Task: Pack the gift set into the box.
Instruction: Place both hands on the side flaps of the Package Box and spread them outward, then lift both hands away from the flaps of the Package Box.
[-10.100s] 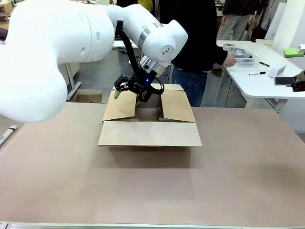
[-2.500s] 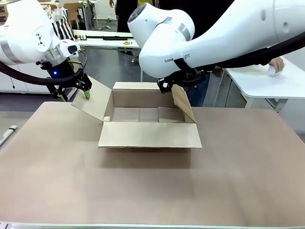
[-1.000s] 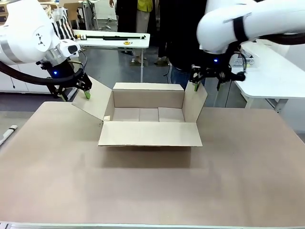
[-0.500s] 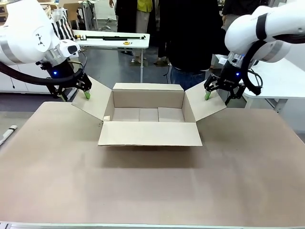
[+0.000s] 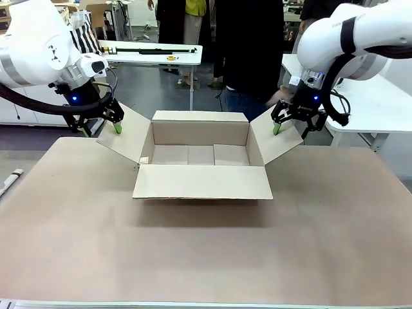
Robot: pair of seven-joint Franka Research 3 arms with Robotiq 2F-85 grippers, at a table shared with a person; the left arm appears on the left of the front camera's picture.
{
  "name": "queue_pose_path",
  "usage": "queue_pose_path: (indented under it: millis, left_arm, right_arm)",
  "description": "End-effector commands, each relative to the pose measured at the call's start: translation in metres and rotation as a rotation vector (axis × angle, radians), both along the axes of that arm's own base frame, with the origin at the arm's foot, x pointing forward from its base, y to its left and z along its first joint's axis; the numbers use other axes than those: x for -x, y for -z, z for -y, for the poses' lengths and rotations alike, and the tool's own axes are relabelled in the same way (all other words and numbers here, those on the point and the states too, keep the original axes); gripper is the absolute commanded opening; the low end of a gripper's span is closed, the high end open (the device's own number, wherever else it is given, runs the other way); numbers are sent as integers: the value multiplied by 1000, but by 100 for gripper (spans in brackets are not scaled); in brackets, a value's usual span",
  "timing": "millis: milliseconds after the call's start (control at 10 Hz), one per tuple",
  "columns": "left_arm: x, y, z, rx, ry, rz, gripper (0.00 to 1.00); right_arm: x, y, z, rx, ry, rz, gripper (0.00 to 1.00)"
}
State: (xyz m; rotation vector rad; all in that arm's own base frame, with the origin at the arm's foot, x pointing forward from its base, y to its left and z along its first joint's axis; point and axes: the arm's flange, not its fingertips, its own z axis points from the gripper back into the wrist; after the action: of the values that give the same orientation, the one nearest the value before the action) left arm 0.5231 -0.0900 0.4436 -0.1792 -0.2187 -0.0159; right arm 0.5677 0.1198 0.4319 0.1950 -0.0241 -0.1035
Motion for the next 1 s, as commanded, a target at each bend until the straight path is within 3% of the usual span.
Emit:
queue_pose_path:
  millis: [0,900]
  left_arm:
    - [1,-2,0,-15,-13,-5,100]
    - [1,-2,0,-15,-13,-5,100]
  right_arm:
    - [-1,-6,-1,24,23,-8,100]
    - [-1,-6,-1,24,23,-8,100]
